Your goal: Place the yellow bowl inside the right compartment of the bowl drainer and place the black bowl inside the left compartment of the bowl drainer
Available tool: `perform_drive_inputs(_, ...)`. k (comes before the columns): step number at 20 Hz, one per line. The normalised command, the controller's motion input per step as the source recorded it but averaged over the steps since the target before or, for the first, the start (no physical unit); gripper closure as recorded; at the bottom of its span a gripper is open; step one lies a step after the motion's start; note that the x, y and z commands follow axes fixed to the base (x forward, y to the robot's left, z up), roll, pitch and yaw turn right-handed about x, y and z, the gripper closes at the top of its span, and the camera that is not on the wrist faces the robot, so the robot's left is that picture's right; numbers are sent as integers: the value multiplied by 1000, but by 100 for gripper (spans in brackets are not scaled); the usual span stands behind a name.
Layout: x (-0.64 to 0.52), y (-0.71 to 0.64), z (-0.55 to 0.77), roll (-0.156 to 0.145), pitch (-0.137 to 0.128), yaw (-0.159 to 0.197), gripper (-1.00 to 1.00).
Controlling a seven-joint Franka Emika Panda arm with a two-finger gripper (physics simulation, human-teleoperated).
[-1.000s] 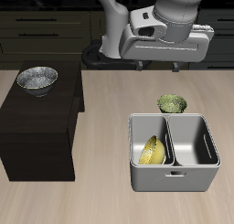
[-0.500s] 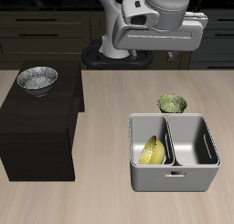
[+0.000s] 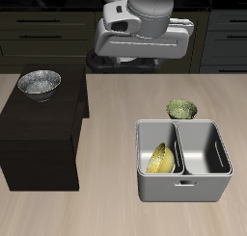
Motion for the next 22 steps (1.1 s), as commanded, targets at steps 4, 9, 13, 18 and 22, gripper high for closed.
perform_drive_inputs(4,-29,-326,-110,21,0,22,-100)
perform_drive_inputs(9,-81,-496,-111,-36,-12,29,-100)
perform_drive_inputs(13,-149,-593,-65,-39,10,-21,-100)
perform_drive_inputs(18,-216,-348,32,-24,-27,-58,-100)
perform_drive_inputs(22,-307,-345,-8,4,-19,-33,-100)
